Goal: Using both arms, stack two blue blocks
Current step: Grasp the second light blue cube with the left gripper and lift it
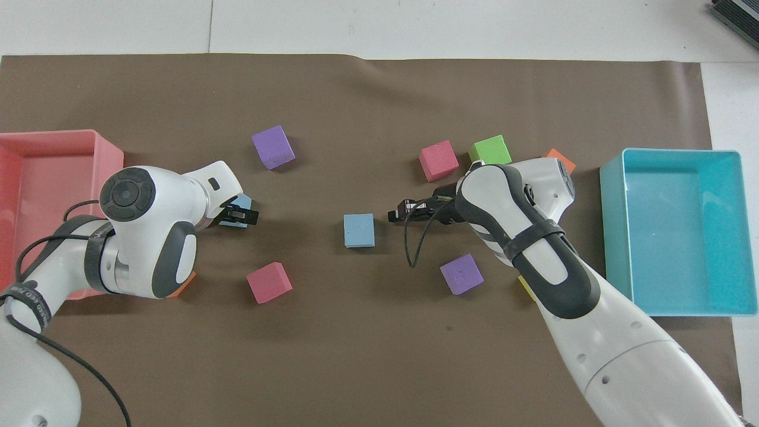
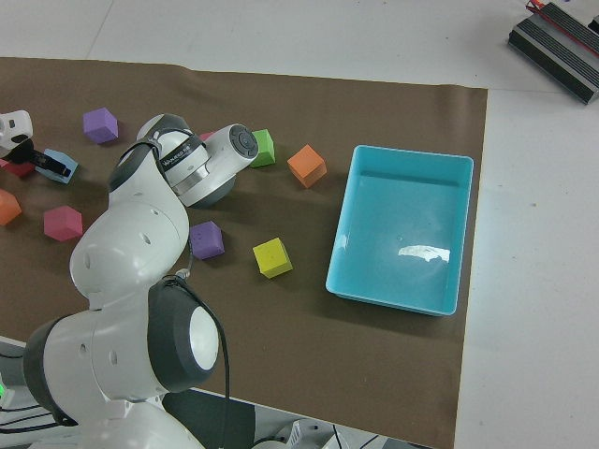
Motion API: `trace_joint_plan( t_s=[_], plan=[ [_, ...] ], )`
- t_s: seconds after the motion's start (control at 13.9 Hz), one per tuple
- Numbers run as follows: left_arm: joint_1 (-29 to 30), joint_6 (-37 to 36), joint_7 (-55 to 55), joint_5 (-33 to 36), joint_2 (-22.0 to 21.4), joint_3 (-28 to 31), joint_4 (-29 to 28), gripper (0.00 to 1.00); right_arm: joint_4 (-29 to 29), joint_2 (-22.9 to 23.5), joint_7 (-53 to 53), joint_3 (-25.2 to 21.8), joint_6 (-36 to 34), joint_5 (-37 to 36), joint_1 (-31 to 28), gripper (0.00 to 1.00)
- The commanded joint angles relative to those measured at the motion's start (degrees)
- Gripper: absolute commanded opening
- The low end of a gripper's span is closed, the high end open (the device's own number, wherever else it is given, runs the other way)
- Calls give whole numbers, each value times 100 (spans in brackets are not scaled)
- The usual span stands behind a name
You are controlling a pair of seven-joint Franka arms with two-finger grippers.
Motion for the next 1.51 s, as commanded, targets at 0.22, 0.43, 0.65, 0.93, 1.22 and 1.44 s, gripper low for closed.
trace_joint_plan(
  t_s=[0.22,0.43,0.65,0.93,1.22,1.44],
  plan=[
    [-17,88,10,-23,-26,36,-97,3,-57,-78,-121,21,18,12,-23,0],
    [-26,88,10,-23,-43,54,-44,2,-57,-78,-121,21,18,12,-14,0],
    [-26,-70,10,-23,-279,63,-18,2,-57,-78,-121,21,27,12,-14,0],
    [-201,-587,-445,-14,-710,63,52,2,-57,-78,-121,21,27,12,-14,0],
    [-543,-1343,-885,64,-782,54,639,2,-75,-78,-121,21,27,12,-14,0],
    [-939,-1503,-1604,284,-685,36,974,2,-75,-78,-121,21,27,12,-14,0]
  ],
)
